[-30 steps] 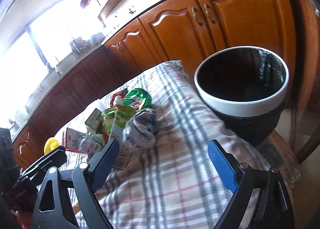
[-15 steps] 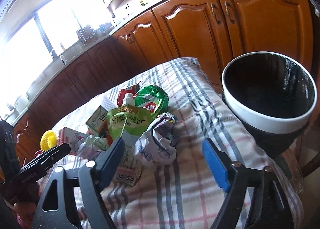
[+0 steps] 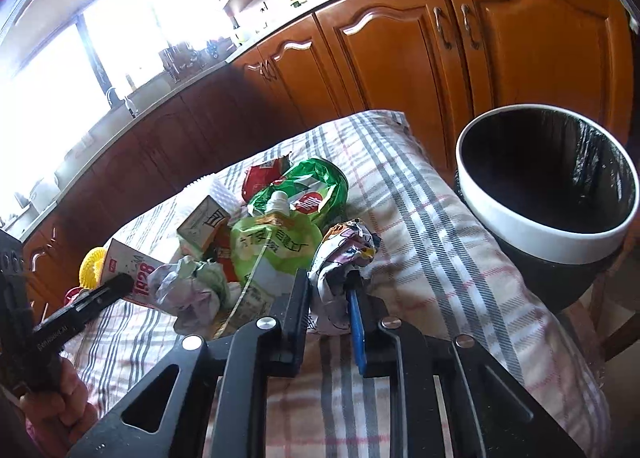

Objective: Collect trash
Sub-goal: 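Grasp the red juice carton with the left tool while the right tool grasps a foil wrapper, then carry carton and wrapper into the bin and open both tools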

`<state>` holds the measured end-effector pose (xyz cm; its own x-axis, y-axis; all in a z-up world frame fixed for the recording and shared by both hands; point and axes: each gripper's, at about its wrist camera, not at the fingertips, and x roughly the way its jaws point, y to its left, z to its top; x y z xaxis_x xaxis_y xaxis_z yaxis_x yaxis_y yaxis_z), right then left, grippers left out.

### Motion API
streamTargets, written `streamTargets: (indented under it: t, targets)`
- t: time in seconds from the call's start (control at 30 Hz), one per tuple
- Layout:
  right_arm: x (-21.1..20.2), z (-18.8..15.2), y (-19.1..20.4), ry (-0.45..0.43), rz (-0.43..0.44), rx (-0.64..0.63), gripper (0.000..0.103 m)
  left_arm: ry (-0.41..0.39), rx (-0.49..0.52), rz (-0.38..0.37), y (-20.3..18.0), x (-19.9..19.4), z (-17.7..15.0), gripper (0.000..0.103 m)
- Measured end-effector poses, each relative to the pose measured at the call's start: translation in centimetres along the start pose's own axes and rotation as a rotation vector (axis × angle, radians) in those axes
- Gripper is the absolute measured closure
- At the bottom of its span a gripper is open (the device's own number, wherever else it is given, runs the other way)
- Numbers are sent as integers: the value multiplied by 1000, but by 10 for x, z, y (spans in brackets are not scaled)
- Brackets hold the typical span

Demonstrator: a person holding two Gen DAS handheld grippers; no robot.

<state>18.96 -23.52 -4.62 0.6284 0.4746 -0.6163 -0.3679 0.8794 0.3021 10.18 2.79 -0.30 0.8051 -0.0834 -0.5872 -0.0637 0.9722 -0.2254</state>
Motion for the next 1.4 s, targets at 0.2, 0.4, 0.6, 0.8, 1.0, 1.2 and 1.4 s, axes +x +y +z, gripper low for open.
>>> streamTargets:
  t: [0.2, 0.4, 0.6, 0.8, 1.0, 1.2, 1.4]
  targets:
    - [-22, 1, 0, -40, 1, 11, 85, -58, 29, -70, -21, -25, 11, 74]
    - [-43, 4, -7, -79, -6, 22, 85, -57, 78, -176, -60, -27, 17, 74]
    - [-61, 5, -26, -110, -35, 48, 85, -15, 133, -252, -101, -7, 16, 74]
    - [-75, 7, -55, -134, -75, 94, 85, 39, 177, -298, -136, 19, 14, 74]
    - [-81, 12, -76, -148, -105, 120, 85, 76, 215, -322, -164, 44, 14, 74]
    - [-82, 19, -96, -154, -131, 137, 85, 96, 240, -328, -185, 67, 20, 74]
    - [-82, 31, -114, -166, -153, 145, 85, 114, 246, -338, -199, 86, 30, 74]
